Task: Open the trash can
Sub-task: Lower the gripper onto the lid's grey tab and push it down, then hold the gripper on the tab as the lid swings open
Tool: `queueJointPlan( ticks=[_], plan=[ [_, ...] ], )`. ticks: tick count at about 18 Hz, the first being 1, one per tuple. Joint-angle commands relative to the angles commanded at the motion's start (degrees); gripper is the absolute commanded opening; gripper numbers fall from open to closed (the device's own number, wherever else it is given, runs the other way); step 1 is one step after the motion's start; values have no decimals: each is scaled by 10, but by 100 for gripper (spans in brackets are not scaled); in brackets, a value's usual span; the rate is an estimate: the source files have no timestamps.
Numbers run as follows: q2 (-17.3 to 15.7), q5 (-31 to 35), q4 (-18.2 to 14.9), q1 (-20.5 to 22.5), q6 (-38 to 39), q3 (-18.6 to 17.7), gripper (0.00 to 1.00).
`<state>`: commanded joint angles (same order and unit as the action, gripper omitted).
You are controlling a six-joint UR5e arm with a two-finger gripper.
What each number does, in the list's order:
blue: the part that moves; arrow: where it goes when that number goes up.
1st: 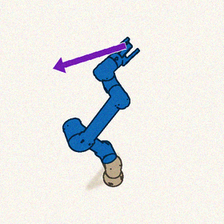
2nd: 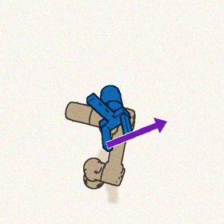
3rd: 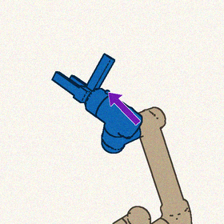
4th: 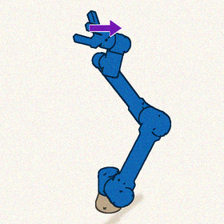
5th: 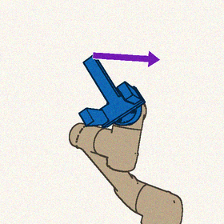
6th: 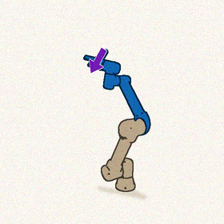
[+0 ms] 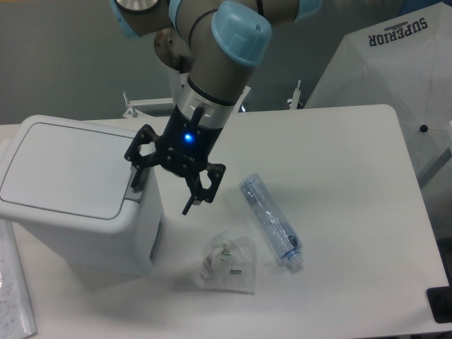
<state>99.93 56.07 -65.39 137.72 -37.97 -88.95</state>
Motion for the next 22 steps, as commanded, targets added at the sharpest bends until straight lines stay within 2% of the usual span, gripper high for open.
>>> queueJointPlan(
  ticks=[22],
  plan=[
    [-5,9,7,0,9,-16,100]
  ],
)
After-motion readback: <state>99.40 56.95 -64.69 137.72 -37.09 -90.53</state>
